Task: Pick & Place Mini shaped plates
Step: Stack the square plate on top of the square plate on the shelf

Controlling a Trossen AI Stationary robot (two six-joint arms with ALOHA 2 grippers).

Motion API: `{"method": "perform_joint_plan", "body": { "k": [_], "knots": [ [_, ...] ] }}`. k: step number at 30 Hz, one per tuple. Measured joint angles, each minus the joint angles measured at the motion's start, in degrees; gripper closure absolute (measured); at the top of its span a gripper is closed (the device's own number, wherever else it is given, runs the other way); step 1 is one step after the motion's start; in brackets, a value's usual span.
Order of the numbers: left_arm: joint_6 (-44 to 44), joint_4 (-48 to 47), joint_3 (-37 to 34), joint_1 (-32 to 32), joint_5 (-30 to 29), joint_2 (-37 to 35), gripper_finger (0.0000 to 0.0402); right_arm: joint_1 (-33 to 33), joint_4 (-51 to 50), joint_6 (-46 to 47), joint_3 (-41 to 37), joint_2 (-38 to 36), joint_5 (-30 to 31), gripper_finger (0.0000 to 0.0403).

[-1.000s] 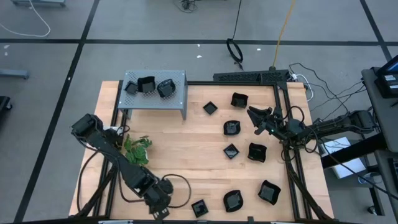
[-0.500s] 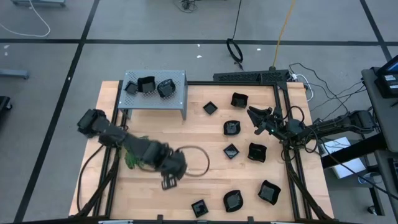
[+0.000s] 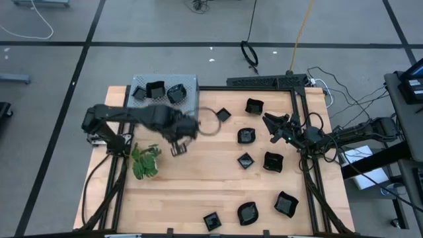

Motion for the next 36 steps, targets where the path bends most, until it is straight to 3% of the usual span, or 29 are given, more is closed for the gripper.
{"method": "perform_joint_plan", "body": {
  "k": [16,26,36],
  "knots": [
    [5.23,0.32,0.06,23.83,-13.28,-15.88,0.0395,0.02,-0.5,0.0,-0.01,0.09,0.0,0.0259],
    [10.45,0.46,-0.52,36.88,-16.35,-17.0,0.0397,0.0,-0.5,0.0,0.0,0.09,0.0,0.0259],
    [2.96,0.48,-10.42,41.36,-19.98,-16.9,0.0394,0.0,-0.5,0.0,0.0,0.09,0.0,0.0259]
  ]
}}
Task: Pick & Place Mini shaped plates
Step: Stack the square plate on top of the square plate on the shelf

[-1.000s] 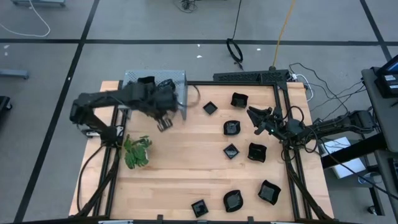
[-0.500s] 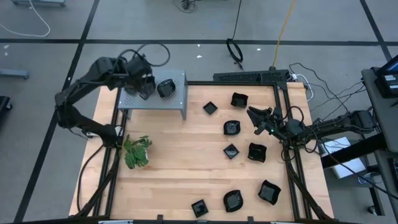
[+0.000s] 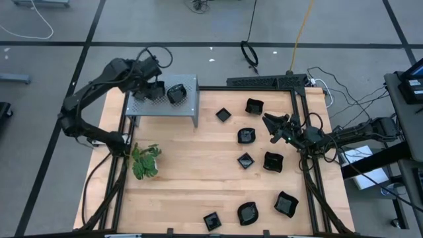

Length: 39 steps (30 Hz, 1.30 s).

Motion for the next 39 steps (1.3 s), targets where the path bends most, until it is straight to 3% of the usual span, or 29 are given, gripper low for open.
{"method": "perform_joint_plan", "body": {
  "k": [8,20,39],
  "knots": [
    [-2.72,0.29,-6.8,2.23,-1.73,0.02,0.0386,0.0,0.0,0.0,-0.01,0.0,0.0,0.0259],
    [-9.04,7.7,-6.89,2.55,0.35,1.09,0.0391,0.0,0.0,0.0,0.0,0.0,-0.01,0.0259],
    [-14.53,7.15,-6.89,2.07,-1.78,6.7,0.0384,0.0,0.0,0.0,0.0,0.0,0.0,0.0259]
  ]
}}
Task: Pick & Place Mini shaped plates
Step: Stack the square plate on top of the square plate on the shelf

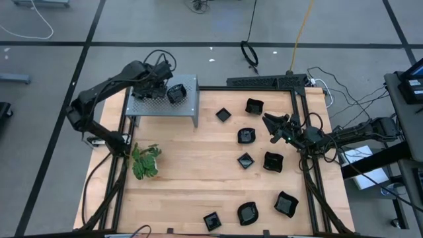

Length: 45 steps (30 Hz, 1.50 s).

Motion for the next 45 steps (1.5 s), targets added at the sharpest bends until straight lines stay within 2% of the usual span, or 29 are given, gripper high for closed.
{"method": "perform_joint_plan", "body": {
  "k": [7,13,20,25,31,35,45],
  "knots": [
    [0.01,0.46,0.0,0.0,2.28,0.9,0.0396,0.01,0.0,0.0,0.0,0.0,0.0,0.0259],
    [0.72,2.44,0.0,-1.19,2.98,0.93,0.0381,0.02,0.0,0.0,0.0,0.02,-0.02,0.0259],
    [3.09,3.31,0.02,-1.83,4.01,0.85,0.0396,0.01,0.0,0.0,-0.01,0.02,0.0,0.0259],
    [2.89,2.18,0.07,-2.01,3.05,-0.84,0.0384,0.0,0.0,0.0,-0.02,0.02,-0.02,0.0259],
    [0.97,-1.84,0.09,-1.83,1.43,-1.67,0.0397,0.02,0.0,0.0,0.0,0.01,-0.01,0.0259],
    [-0.05,-4.1,0.09,-1.06,1.37,-1.67,0.0385,0.02,0.0,0.0,0.0,0.02,-0.02,0.0259],
    [0.22,-3.97,0.09,0.24,1.35,-1.56,0.0377,0.0,0.0,0.0,0.0,0.02,-0.01,0.0259]
  ]
}}
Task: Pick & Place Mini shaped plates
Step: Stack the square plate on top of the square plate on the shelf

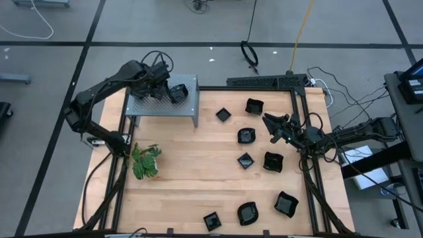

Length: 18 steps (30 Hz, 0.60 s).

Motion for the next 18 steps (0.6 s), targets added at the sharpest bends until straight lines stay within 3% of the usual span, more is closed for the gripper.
{"method": "perform_joint_plan", "body": {
  "k": [18],
  "knots": [
    [-2.67,0.6,-1.29,-0.64,0.04,0.07,0.0376,0.0,0.0,0.0,0.0,0.0,-0.01,0.0259]
  ]
}}
